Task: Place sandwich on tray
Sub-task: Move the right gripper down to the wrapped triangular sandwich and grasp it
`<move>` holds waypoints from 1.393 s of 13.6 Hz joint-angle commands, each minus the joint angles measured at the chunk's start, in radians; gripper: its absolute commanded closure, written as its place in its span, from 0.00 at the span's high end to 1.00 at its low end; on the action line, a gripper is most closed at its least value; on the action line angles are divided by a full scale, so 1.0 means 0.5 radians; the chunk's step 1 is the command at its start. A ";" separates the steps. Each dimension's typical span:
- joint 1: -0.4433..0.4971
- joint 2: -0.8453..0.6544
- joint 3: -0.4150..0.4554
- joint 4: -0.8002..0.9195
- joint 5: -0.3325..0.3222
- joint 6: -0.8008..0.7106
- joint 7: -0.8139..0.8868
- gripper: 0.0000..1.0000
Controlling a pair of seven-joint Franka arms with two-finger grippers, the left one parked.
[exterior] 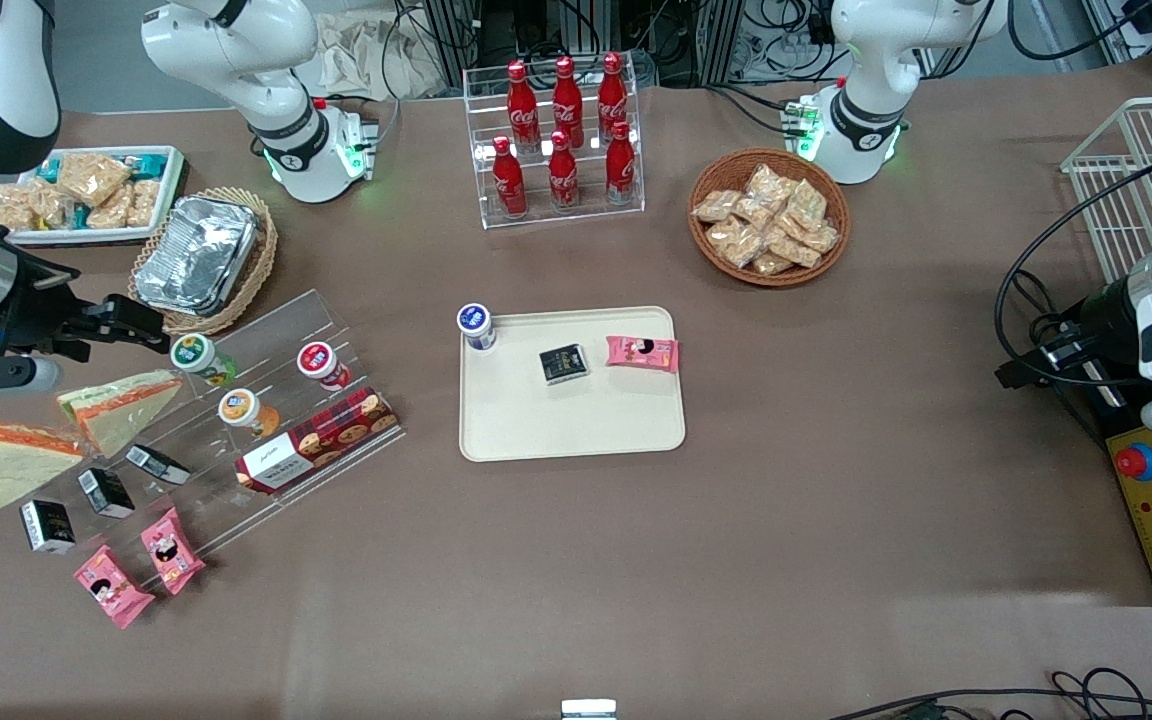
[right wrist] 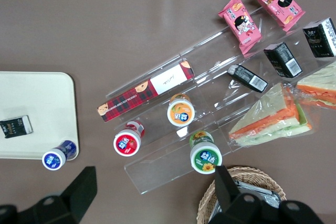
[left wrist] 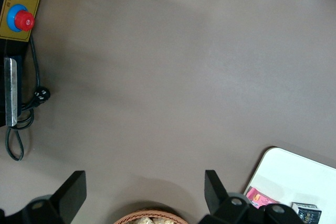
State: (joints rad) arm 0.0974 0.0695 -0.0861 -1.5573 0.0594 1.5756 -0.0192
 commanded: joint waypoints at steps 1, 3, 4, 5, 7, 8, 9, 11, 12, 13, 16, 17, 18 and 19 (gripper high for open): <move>-0.023 0.021 0.003 0.056 0.013 -0.007 0.011 1.00; -0.008 0.021 0.003 0.056 -0.002 -0.007 0.017 1.00; -0.005 0.024 0.003 0.056 -0.051 0.000 0.005 1.00; 0.005 0.024 0.006 0.053 -0.136 0.021 -0.010 1.00; 0.002 0.021 0.003 0.050 -0.168 0.024 -0.014 1.00; -0.007 0.027 -0.003 0.050 -0.177 0.042 -0.005 1.00; -0.014 0.042 -0.057 0.050 -0.168 0.097 0.020 1.00; -0.011 0.091 -0.238 0.050 -0.101 0.165 -0.007 1.00; -0.014 0.118 -0.321 0.053 -0.061 0.193 -0.017 1.00; -0.014 0.146 -0.398 0.053 -0.057 0.229 -0.026 1.00; -0.017 0.195 -0.496 0.053 -0.054 0.355 0.041 1.00; -0.017 0.214 -0.548 0.053 -0.054 0.356 0.087 1.00; -0.017 0.229 -0.576 0.053 -0.051 0.356 0.160 1.00; -0.017 0.235 -0.610 0.050 -0.048 0.356 0.289 1.00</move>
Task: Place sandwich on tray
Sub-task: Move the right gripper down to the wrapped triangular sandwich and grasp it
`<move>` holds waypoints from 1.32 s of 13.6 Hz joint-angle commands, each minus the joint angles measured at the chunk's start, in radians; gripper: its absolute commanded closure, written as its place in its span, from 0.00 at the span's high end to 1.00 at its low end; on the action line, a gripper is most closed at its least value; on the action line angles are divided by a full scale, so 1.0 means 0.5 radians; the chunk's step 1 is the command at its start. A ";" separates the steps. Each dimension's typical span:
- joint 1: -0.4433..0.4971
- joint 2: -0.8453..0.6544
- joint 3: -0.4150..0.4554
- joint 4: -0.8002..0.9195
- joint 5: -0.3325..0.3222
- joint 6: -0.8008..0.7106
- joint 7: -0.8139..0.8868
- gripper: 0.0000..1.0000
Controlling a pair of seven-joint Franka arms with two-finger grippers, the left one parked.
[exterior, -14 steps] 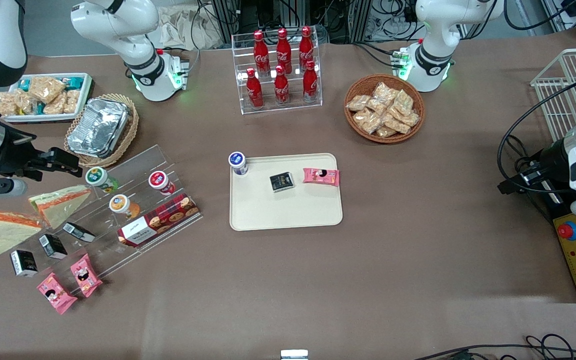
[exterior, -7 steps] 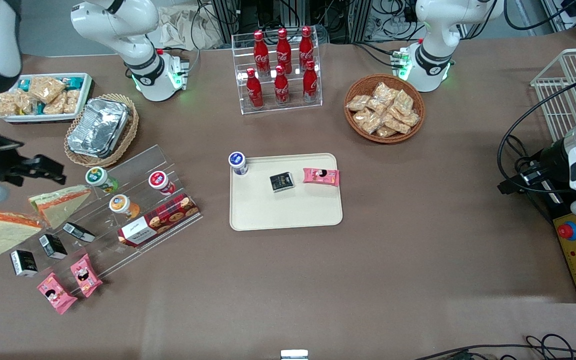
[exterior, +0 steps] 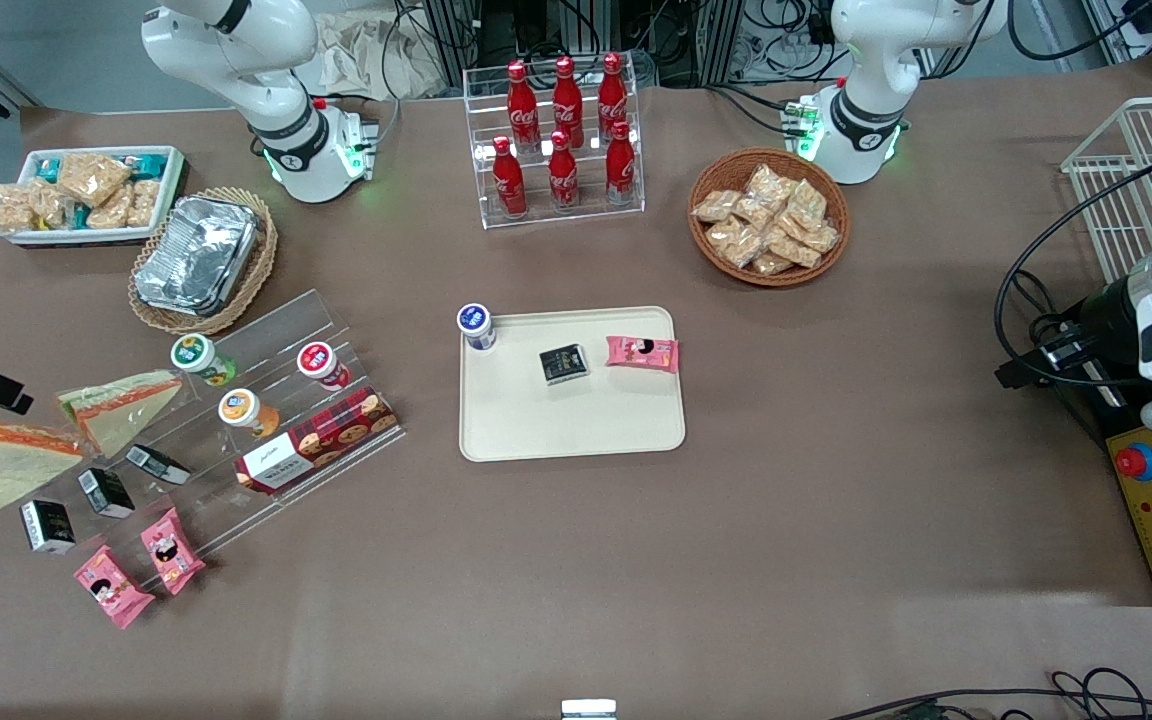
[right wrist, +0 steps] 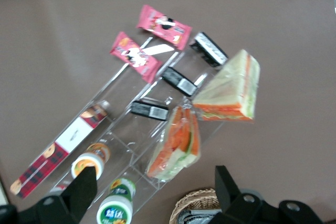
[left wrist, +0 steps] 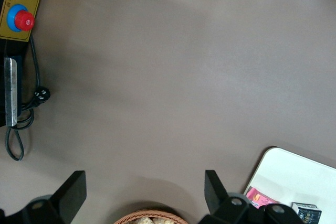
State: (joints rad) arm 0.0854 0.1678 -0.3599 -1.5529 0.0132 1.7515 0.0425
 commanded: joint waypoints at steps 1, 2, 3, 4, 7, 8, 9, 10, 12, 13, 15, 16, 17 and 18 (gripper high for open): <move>0.004 0.042 -0.084 0.041 0.047 0.001 0.294 1.00; 0.001 0.060 -0.114 0.041 0.047 0.001 0.402 1.00; -0.017 0.075 -0.139 0.041 0.047 -0.002 0.512 1.00; -0.060 0.088 -0.142 0.041 0.071 -0.015 0.623 1.00; -0.122 0.155 -0.200 0.041 0.179 0.004 0.789 1.00; -0.125 0.204 -0.255 0.044 0.185 0.010 0.786 1.00; -0.137 0.250 -0.304 0.041 0.243 0.037 0.786 1.00; -0.158 0.287 -0.326 0.041 0.322 0.086 0.789 1.00; -0.174 0.400 -0.375 0.041 0.397 0.154 0.796 1.00; -0.177 0.440 -0.400 0.044 0.470 0.184 0.811 1.00; -0.177 0.480 -0.434 0.044 0.544 0.255 0.860 1.00; -0.180 0.481 -0.437 0.047 0.553 0.298 0.881 1.00; -0.180 0.484 -0.437 0.047 0.556 0.347 0.884 1.00; -0.180 0.487 -0.434 0.047 0.559 0.399 0.888 1.00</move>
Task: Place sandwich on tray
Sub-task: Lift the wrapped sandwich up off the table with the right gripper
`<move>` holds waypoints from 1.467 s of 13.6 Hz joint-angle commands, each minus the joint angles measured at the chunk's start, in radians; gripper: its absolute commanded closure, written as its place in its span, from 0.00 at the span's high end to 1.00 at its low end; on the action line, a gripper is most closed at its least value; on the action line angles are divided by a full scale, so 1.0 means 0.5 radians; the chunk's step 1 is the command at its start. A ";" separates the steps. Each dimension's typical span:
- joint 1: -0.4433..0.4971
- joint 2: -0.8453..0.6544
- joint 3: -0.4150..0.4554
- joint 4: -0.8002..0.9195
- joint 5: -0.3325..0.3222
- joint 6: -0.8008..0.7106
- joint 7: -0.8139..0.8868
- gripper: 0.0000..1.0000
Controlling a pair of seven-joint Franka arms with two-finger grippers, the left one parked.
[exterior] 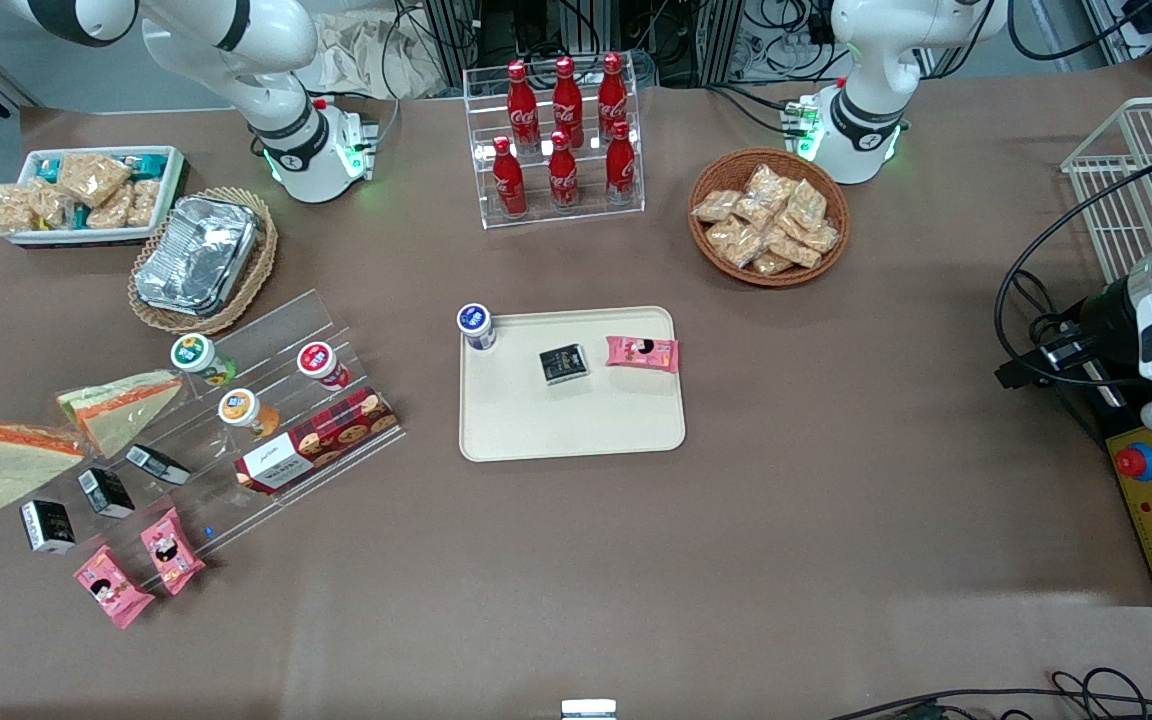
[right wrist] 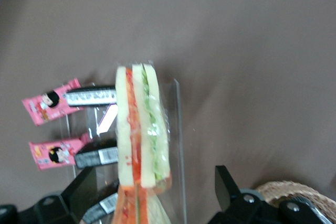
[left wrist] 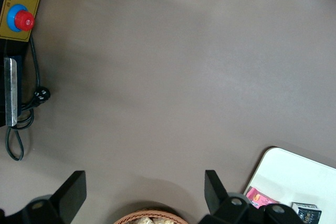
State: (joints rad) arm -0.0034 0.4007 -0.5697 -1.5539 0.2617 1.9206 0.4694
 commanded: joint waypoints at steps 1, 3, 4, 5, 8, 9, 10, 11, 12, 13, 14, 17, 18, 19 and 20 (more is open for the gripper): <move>-0.002 0.030 -0.014 0.049 0.081 0.082 0.034 1.00; -0.002 0.057 -0.014 0.049 0.215 0.107 0.067 1.00; -0.002 0.073 -0.017 0.046 0.268 0.110 0.092 1.00; 0.001 0.070 -0.017 0.028 0.280 0.101 0.092 1.00; 0.004 0.082 -0.017 0.009 0.280 0.092 0.086 1.00; 0.004 0.094 -0.017 0.003 0.277 0.086 0.068 1.00; 0.010 0.091 -0.017 -0.033 0.277 0.089 0.068 1.00; 0.010 0.107 -0.017 -0.040 0.277 0.104 0.068 1.00; 0.010 0.143 -0.017 -0.040 0.280 0.119 0.068 1.00; 0.010 0.174 -0.017 -0.040 0.280 0.144 0.071 1.00; 0.019 0.195 -0.017 -0.046 0.280 0.141 0.089 1.00; 0.019 0.238 -0.017 -0.049 0.286 0.141 0.095 1.00; 0.019 0.242 -0.014 -0.067 0.287 0.138 0.107 1.00; 0.022 0.239 -0.014 -0.083 0.287 0.141 0.162 0.98; 0.022 0.239 -0.011 -0.086 0.283 0.138 0.214 0.89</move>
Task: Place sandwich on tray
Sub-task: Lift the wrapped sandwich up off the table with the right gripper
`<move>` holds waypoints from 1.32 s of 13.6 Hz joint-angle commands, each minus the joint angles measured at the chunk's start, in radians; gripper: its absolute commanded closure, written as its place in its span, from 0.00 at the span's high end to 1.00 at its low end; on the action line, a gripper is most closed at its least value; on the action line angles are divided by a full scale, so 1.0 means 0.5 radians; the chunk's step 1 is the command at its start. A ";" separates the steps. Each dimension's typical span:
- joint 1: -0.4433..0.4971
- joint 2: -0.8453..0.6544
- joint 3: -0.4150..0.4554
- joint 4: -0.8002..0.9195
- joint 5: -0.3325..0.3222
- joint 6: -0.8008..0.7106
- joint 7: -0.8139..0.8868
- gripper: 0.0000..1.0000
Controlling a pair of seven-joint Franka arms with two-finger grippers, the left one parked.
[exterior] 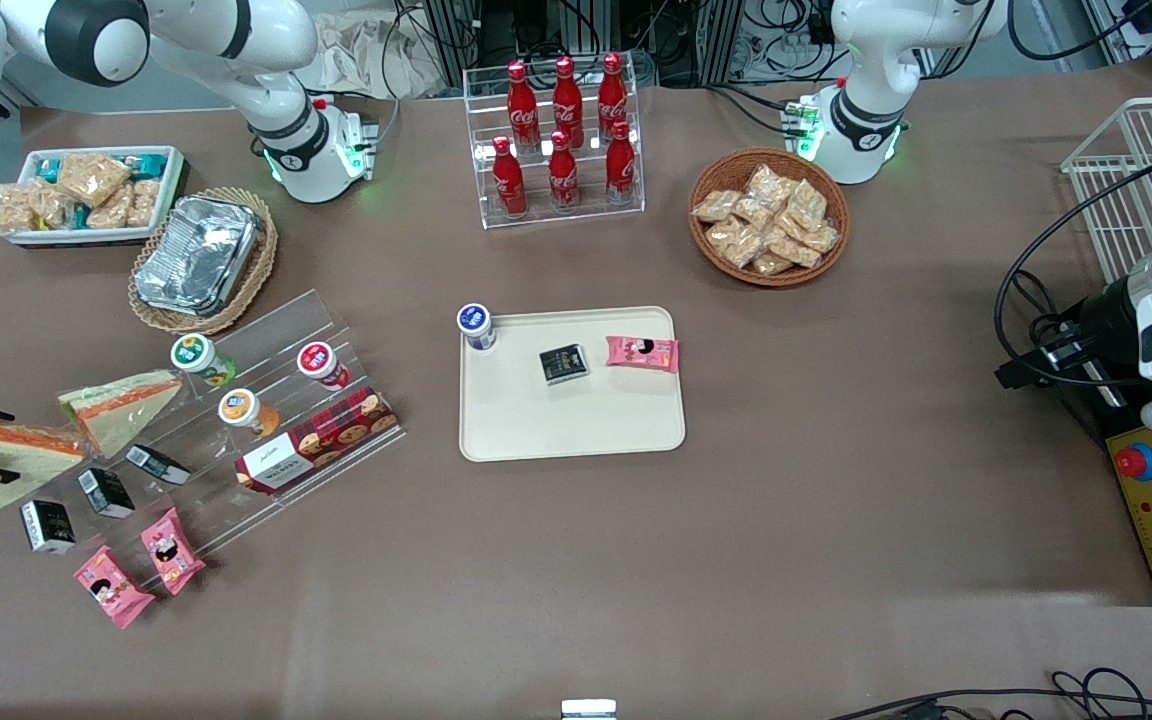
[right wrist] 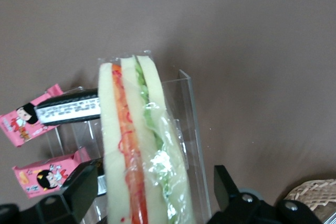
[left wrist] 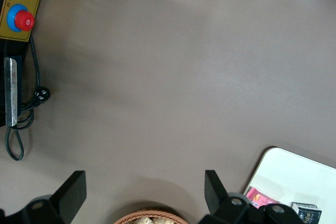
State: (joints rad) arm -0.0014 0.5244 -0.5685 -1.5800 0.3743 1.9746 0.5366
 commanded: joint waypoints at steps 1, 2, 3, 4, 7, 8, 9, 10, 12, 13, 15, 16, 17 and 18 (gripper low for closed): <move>0.018 -0.012 -0.011 -0.034 0.058 0.018 0.083 0.62; 0.018 -0.012 -0.007 -0.040 0.058 0.015 0.080 0.41; 0.021 -0.018 -0.004 -0.052 0.058 -0.001 0.059 0.26; 0.018 -0.018 -0.004 -0.055 0.055 -0.019 0.047 0.00; 0.012 -0.036 -0.004 -0.049 0.061 -0.044 -0.054 0.00; 0.003 -0.049 -0.004 -0.046 0.061 -0.044 -0.070 0.00; 0.000 -0.061 -0.007 -0.031 0.061 -0.080 -0.088 0.00; 0.000 -0.085 -0.023 0.006 0.058 -0.169 -0.113 0.00; -0.003 -0.147 -0.029 0.162 0.040 -0.444 -0.119 0.00; -0.003 -0.150 -0.056 0.269 0.037 -0.607 -0.107 0.00; 0.006 -0.162 -0.112 0.413 0.034 -0.856 -0.107 0.00; 0.015 -0.196 -0.115 0.475 0.034 -0.945 -0.101 0.00; 0.021 -0.248 -0.112 0.524 0.012 -1.019 -0.101 0.00; 0.052 -0.291 -0.109 0.555 -0.018 -1.071 -0.101 0.00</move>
State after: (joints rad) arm 0.0038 0.4052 -0.6142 -1.3554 0.3743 1.5072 0.4923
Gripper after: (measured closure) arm 0.789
